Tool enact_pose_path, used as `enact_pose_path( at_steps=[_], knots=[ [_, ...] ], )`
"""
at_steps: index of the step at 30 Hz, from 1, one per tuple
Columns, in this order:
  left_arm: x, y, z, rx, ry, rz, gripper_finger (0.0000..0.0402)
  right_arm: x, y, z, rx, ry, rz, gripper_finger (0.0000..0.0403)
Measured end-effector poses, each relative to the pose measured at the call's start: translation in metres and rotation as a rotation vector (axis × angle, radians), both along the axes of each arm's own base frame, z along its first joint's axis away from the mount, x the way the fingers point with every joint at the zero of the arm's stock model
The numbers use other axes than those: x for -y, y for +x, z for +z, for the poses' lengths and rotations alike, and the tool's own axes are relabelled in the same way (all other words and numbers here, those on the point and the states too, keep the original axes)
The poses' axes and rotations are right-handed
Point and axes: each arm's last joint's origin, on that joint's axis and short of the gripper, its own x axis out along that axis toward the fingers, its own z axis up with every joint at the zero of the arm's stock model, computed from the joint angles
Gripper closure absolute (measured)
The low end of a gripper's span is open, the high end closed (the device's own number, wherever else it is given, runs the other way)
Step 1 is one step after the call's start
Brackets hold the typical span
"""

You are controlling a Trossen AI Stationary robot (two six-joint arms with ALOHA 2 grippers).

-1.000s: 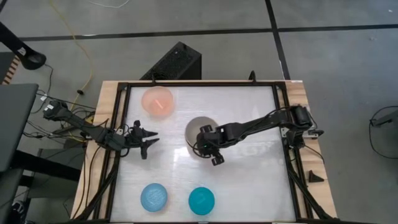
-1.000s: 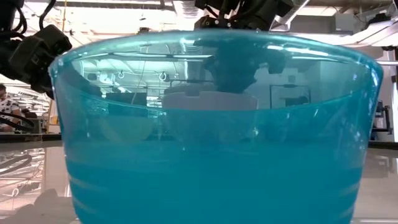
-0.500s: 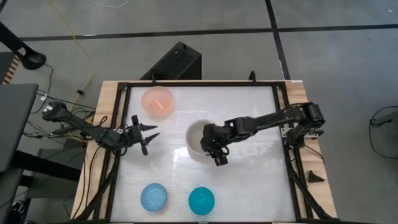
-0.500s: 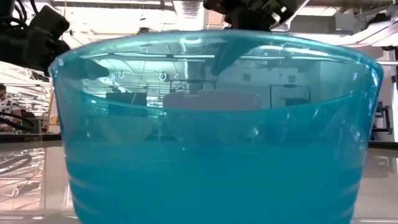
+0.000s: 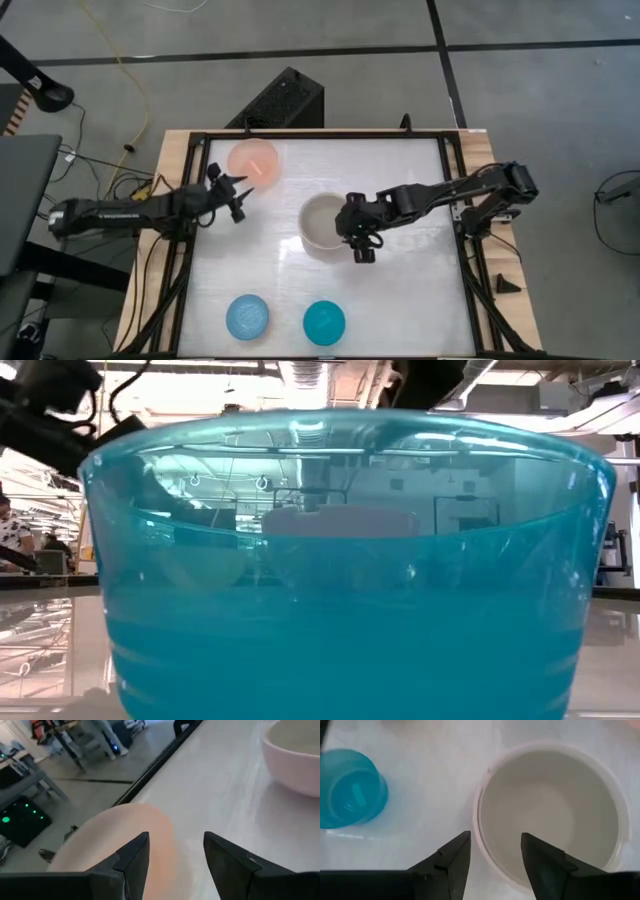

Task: Nest bowls inside each other
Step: Stack the light orange bowl on top of the gray bowl

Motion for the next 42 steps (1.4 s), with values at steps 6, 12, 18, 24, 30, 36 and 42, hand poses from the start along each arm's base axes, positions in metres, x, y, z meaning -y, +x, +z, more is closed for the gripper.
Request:
enact_pose_path(
  at_steps=[6, 12, 18, 24, 30, 36, 42],
  knots=[
    [-0.026, 0.007, 0.013, -0.106, -0.113, -0.024, 0.0223, -0.009, -0.007, -0.003, -0.051, -0.025, -0.042, 0.0198],
    [-0.055, 0.027, 0.005, -0.238, -0.239, -0.006, 0.0223, -0.015, -0.016, -0.007, -0.125, -0.071, -0.096, 0.0198],
    [-0.079, 0.059, -0.007, -0.387, -0.335, -0.018, 0.0226, -0.022, -0.027, -0.01, -0.181, -0.154, -0.17, 0.0198],
    [-0.09, 0.09, -0.022, -0.519, -0.387, -0.077, 0.0346, -0.03, -0.04, -0.013, -0.222, -0.258, -0.266, 0.0198],
    [-0.08, 0.116, -0.015, -0.518, -0.375, -0.194, 0.0397, -0.035, -0.061, -0.014, -0.277, -0.395, -0.405, 0.0198],
    [-0.059, 0.127, 0.017, -0.425, -0.301, -0.291, 0.0399, -0.043, -0.082, -0.04, -0.274, -0.439, -0.445, 0.0198],
    [-0.024, 0.123, 0.056, -0.266, -0.255, -0.446, 0.0401, -0.039, -0.116, -0.076, -0.169, -0.369, -0.527, 0.0198]
  ],
)
